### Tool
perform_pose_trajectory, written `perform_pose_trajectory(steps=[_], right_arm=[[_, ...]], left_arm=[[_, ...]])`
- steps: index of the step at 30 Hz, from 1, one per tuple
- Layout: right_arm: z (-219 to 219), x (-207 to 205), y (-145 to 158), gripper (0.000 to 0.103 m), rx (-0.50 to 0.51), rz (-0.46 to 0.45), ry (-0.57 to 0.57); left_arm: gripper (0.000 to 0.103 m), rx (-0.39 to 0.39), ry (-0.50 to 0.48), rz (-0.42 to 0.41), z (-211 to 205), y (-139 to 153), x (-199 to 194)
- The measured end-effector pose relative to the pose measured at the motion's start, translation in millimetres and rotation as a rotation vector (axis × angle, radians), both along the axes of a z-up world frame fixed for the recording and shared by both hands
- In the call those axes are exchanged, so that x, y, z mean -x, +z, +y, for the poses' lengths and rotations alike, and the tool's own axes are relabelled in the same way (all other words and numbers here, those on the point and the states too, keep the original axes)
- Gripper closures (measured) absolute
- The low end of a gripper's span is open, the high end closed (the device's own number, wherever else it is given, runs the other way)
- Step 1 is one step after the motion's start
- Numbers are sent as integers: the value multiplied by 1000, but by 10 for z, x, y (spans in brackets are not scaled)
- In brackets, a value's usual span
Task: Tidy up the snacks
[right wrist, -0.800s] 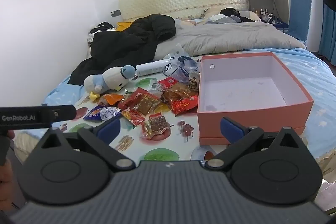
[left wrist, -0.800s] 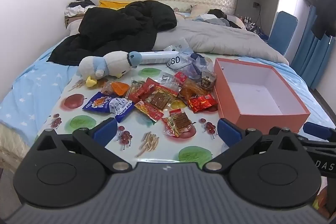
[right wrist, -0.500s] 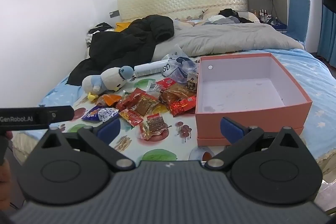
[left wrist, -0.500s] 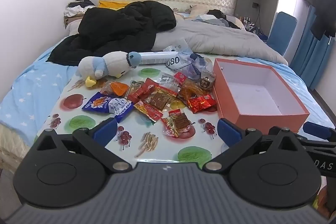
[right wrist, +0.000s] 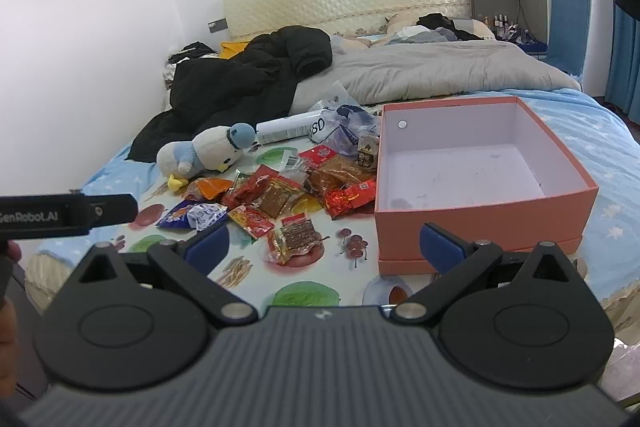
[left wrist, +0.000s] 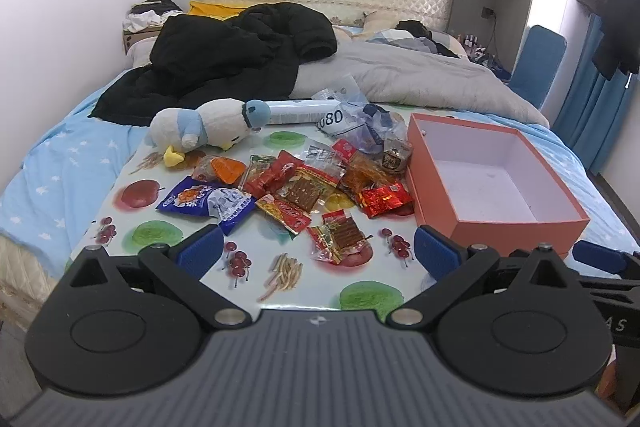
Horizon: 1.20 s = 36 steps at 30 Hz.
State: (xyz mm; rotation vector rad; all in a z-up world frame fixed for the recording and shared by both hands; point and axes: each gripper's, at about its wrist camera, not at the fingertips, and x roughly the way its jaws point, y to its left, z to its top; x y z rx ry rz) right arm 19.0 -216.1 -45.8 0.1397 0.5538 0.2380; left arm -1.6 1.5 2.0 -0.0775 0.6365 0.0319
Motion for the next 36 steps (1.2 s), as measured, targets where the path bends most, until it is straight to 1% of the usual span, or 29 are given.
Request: perform_pose_trajectory(steps=[4, 17, 22, 28, 36], right_arm=[[21, 12, 8, 0, 20, -4, -10], [26, -17, 3, 0, 12, 10, 3], [37, -18, -2, 0, 32, 13, 16], [20, -52, -2, 0, 2, 23, 16], [20, -63, 8, 0, -2, 26, 26]], left_arm=[[0, 3, -4, 1, -6, 1, -15], [0, 2, -19, 6, -21, 36, -14], [0, 6, -17, 14, 12, 5, -39], [0, 9, -22, 22, 15, -17, -76], [0, 7, -29, 22, -15, -39, -118]])
